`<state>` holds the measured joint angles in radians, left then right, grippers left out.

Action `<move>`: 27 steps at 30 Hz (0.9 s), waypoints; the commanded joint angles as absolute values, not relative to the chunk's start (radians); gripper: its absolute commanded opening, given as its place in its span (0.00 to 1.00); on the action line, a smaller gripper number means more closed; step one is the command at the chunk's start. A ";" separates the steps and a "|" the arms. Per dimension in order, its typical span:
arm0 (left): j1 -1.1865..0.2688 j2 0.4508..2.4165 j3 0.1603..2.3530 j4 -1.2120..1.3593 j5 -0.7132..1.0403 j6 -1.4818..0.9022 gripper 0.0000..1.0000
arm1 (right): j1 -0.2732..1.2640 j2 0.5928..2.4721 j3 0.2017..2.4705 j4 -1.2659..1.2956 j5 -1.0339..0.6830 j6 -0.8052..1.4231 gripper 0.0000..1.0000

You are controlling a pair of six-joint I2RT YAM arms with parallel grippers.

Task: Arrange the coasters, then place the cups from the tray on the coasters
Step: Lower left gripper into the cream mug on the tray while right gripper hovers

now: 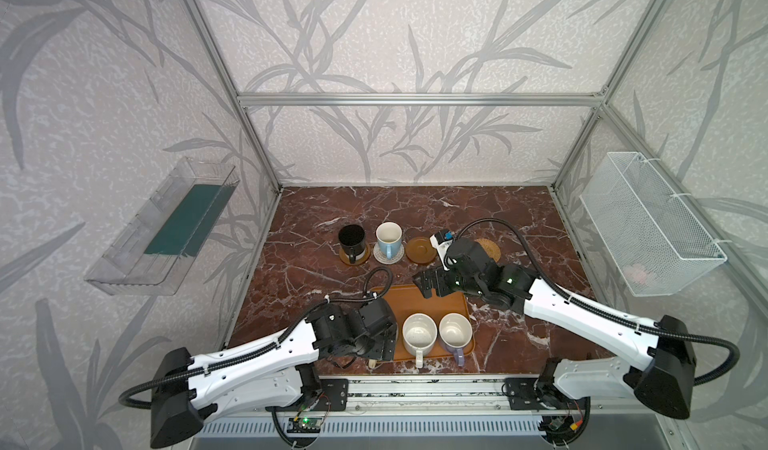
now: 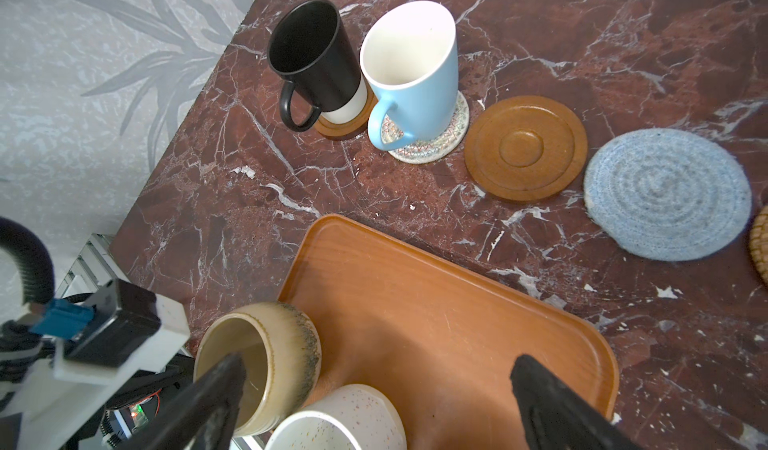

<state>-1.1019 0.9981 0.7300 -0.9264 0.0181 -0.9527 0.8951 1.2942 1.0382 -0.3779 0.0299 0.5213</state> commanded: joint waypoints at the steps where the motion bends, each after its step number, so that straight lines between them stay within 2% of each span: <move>1: -1.138 1.021 0.717 -0.947 -0.065 -1.005 0.93 | 0.891 1.258 1.018 -0.385 0.043 0.516 0.99; 6: -1.172 1.048 0.700 -0.938 -0.101 -1.040 0.84 | 0.892 1.220 0.991 -0.376 -0.007 0.537 0.99; 13: -1.207 1.095 0.691 -0.914 -0.144 -1.065 0.71 | 0.893 1.152 0.906 -0.351 -0.193 0.539 0.99; 22: -1.247 1.159 0.670 -0.884 -0.150 -1.116 0.50 | 0.893 1.072 0.783 -0.360 -0.207 0.569 0.99; 27: -1.257 1.188 0.662 -0.876 -0.164 -1.130 0.47 | 0.893 1.040 0.753 -0.347 -0.213 0.569 0.99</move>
<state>-1.2530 1.1812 0.6769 -0.8719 -0.1116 -1.0969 0.8948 1.0679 0.7624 -0.3672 -0.1970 0.5591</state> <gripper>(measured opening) 0.473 0.991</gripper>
